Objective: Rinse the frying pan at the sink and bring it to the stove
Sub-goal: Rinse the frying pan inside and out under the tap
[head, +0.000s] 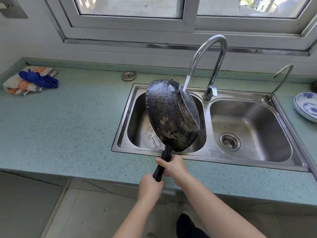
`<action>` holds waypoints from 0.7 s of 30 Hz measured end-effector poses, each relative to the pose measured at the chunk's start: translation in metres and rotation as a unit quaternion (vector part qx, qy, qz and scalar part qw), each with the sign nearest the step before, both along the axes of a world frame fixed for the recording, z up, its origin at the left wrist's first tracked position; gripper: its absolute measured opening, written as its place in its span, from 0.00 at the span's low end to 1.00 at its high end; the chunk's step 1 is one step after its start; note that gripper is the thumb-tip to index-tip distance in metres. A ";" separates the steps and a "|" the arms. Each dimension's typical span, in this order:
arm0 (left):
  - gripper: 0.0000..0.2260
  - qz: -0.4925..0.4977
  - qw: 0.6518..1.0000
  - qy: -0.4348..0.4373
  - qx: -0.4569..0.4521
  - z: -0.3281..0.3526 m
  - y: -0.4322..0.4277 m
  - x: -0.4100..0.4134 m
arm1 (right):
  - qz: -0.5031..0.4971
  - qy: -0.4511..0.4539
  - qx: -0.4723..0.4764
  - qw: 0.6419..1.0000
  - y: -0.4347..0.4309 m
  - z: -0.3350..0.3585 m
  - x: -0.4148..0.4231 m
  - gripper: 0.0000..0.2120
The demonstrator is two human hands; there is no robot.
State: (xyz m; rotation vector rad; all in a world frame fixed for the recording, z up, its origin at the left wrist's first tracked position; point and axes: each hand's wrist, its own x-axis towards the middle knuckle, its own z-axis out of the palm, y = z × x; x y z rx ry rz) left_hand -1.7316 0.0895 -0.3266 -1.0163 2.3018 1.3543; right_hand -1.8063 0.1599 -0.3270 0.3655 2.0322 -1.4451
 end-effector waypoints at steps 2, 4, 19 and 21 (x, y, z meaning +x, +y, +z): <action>0.08 0.003 1.000 0.007 0.028 0.000 0.000 0.001 | 0.010 0.020 0.023 0.999 0.001 0.001 0.002 0.17; 0.06 0.003 0.998 0.007 0.059 -0.001 0.001 0.002 | 0.023 0.044 0.062 0.997 0.002 0.002 0.002 0.18; 0.07 0.031 0.987 0.023 0.154 -0.011 0.015 -0.008 | 0.052 0.110 0.173 0.977 0.015 0.018 -0.003 0.18; 0.07 0.024 0.986 0.028 0.161 -0.010 0.016 -0.014 | 0.048 0.117 0.179 0.976 0.016 0.019 -0.009 0.18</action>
